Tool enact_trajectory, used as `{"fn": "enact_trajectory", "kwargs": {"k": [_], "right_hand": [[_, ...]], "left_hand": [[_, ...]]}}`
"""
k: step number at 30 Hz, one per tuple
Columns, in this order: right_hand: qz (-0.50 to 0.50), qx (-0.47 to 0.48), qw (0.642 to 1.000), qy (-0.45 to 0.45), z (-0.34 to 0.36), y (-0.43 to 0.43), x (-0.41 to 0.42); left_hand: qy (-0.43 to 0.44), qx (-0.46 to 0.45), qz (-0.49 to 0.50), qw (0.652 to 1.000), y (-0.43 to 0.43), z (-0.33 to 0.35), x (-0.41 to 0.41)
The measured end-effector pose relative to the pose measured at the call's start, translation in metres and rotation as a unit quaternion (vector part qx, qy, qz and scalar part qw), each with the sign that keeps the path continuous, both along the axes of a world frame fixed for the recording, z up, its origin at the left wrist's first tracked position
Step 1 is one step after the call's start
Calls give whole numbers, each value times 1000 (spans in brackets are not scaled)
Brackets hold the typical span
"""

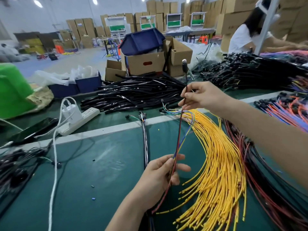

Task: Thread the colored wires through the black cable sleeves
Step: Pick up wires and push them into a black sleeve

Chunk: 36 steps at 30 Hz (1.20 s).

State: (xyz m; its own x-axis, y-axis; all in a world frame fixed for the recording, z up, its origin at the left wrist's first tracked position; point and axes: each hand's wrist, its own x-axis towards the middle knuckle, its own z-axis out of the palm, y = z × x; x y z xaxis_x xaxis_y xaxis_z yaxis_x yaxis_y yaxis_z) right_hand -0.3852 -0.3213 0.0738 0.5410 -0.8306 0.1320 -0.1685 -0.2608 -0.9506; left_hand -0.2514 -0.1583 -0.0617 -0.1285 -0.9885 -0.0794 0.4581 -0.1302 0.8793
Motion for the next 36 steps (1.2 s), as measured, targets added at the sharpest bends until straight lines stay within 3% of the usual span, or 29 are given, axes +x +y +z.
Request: {"fn": "enact_trajectory", "kwargs": {"k": [5,8,18,30,34,36], "right_hand": [[-65,61,995,-40,-3,-27,-7],[-75,60,995,-25,-12,-34,-9],[-198,89,971,-99,-16,-54,-26],[-301,132,940,-96,-24,-71,-47],[-243,171,955,8,-39,-73,-64],[-287,151,945,45,-42,-78,-83]], "left_hand": [[112,29,4,993,-4,1,6],[132,33,7,991,-3,-1,8],[111,42,-14,993,-2,-4,8],[44,43,-32,998,5,1,5],[54,40,-53,996,8,3,8],[60,37,-54,996,8,3,10]]}}
